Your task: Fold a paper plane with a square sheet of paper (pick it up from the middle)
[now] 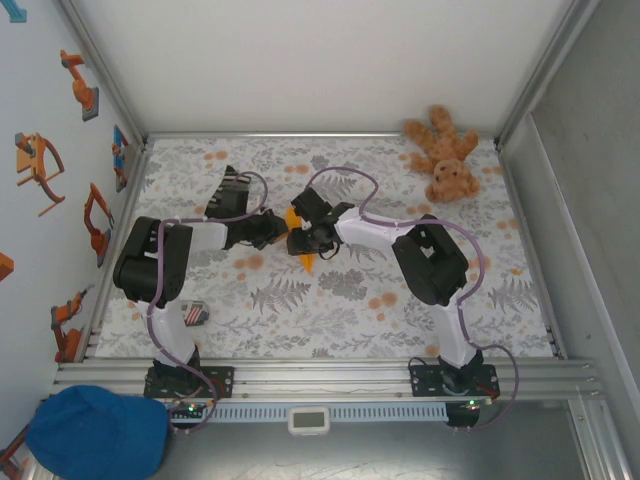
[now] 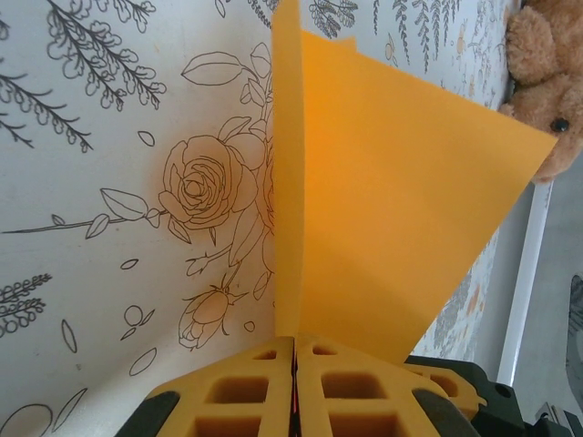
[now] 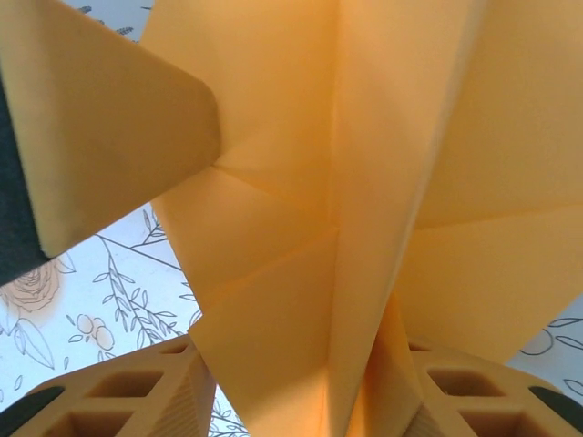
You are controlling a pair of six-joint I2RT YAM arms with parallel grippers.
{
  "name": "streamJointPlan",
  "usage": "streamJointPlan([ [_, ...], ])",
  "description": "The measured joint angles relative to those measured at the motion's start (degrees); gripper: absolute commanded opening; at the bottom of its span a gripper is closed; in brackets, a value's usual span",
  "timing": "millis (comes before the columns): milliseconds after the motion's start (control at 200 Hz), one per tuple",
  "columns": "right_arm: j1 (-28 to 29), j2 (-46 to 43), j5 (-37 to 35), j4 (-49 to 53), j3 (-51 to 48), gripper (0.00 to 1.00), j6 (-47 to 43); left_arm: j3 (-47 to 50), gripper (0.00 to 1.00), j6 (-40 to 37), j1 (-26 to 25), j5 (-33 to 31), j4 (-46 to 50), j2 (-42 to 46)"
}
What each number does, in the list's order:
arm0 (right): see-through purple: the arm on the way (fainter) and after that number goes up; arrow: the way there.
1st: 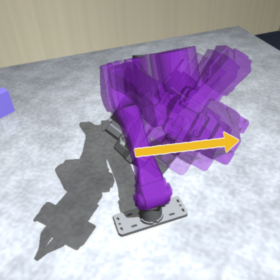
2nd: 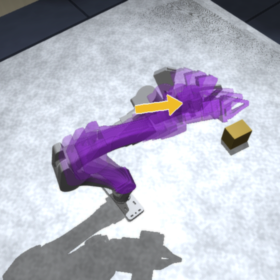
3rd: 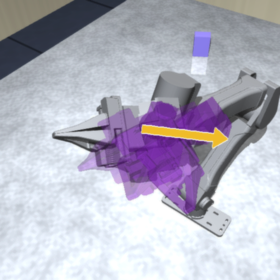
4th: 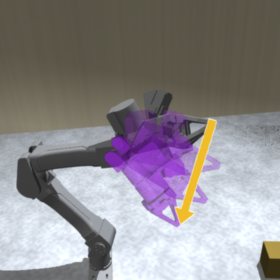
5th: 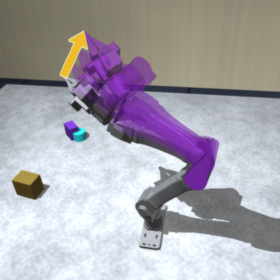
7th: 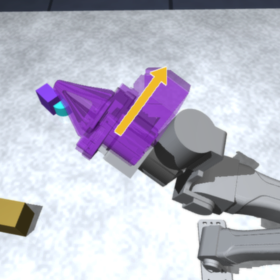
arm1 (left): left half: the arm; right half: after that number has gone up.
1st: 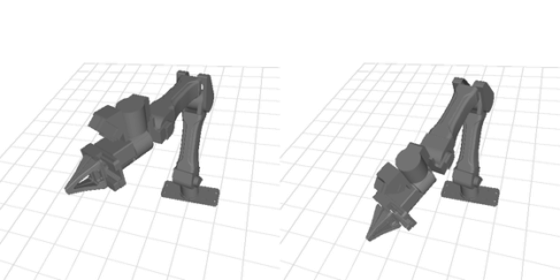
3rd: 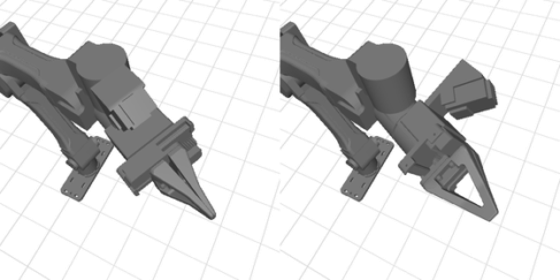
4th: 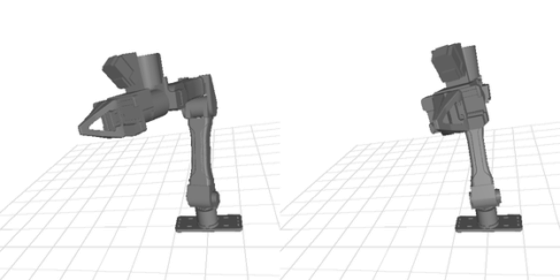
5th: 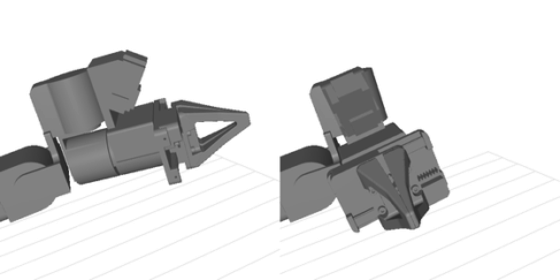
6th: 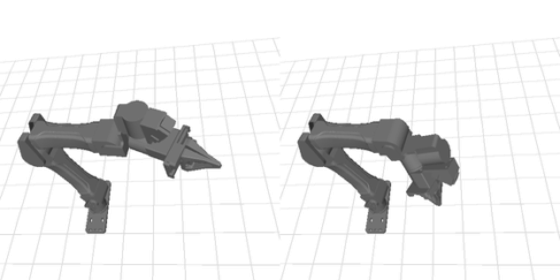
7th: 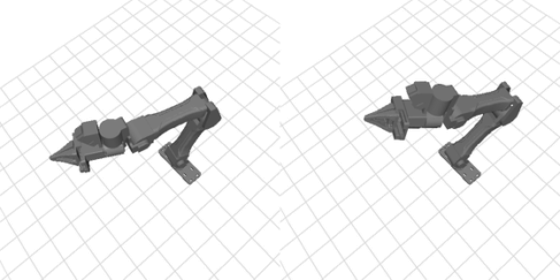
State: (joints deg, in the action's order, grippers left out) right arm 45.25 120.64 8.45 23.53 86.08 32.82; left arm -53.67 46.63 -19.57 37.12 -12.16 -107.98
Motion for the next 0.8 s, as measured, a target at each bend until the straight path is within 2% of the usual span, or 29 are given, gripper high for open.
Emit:
streamJointPlan([
  [451,-0.2,-1.6,-0.5,-0.5,-0.7,0.46,0.1,0.0,0.07,-0.5,0.0,0.0,0.6,0.0],
  [651,-0.6,-1.7,-0.5,-0.9,-0.8,0.39,0.5,0.0,0.07,-0.5,0.0,0.0,0.6,0.0],
  [801,-0.7,-1.7,-0.4,-0.6,-0.8,0.43,0.5,0.0,0.07,-0.7,0.0,0.0,0.6,0.0],
])
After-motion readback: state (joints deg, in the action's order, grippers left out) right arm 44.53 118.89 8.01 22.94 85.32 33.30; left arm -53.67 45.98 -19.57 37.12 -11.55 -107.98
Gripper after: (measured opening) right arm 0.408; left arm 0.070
